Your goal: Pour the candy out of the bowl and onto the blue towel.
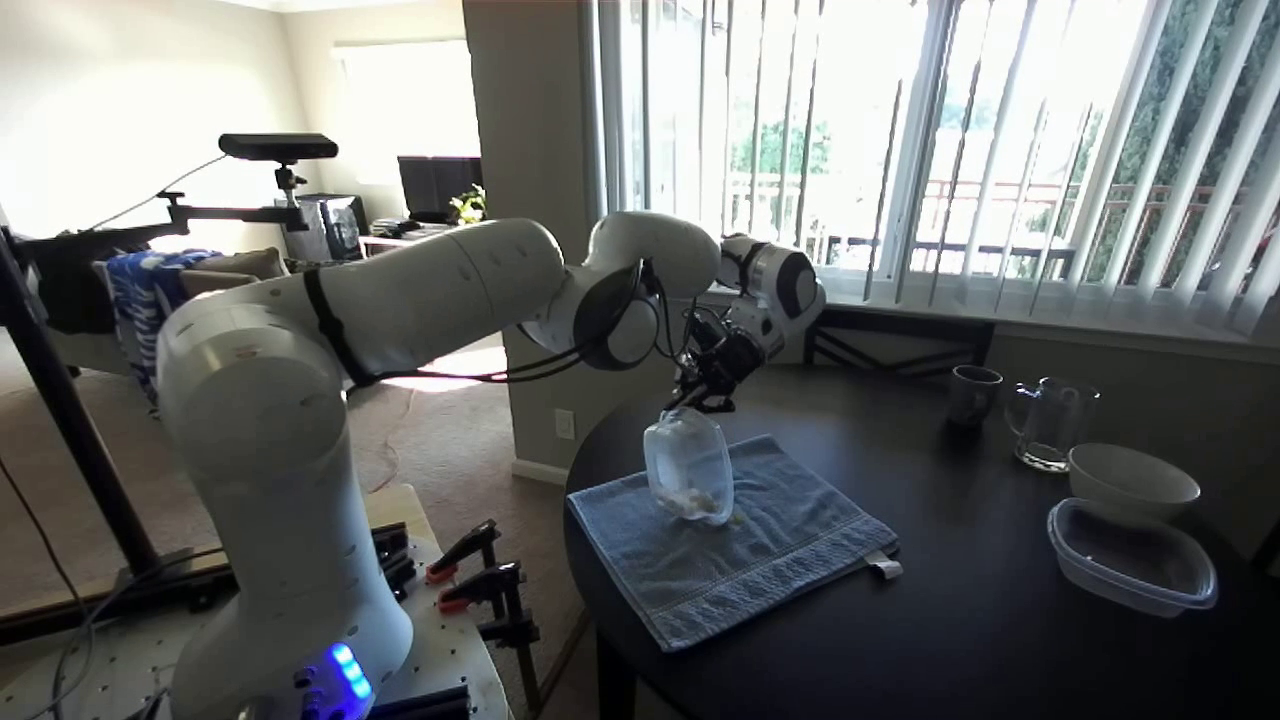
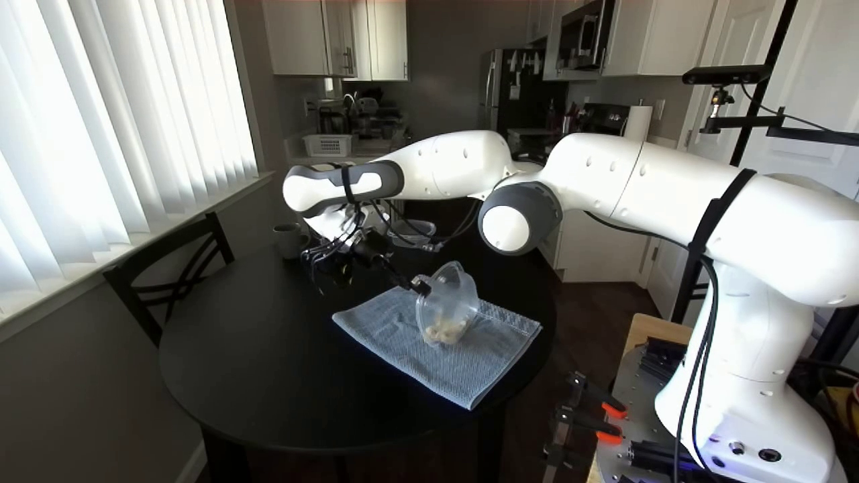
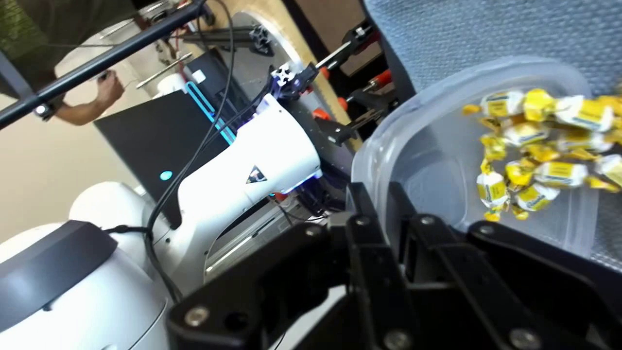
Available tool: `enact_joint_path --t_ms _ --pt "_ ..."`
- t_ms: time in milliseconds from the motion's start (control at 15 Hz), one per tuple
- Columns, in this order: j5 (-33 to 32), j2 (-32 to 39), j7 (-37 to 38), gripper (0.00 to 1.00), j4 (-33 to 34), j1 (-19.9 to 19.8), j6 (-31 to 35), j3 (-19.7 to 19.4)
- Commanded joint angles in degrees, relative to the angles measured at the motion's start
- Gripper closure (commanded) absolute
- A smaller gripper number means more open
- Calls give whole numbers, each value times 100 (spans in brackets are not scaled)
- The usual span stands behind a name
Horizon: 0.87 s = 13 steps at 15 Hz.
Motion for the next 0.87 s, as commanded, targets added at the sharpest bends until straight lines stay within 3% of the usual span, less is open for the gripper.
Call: enact_joint_path --t_ms 0,67,133,200,267,333,733,800 --pt "58 252 -162 97 254 -144 -1051 169" --pt "94 281 -151 97 254 -155 -1312 168" --pt "100 38 -178 97 -232 -143 -1316 170" --pt "113 66 -173 97 -179 -155 -1432 189" --pt "185 324 -157 97 300 -177 -1693 169" --pt "174 90 -142 97 -117 -186 -1550 228" --pt "354 113 -71 97 16 -254 -1322 291" --pt "454 316 -60 97 416 -262 -1463 239"
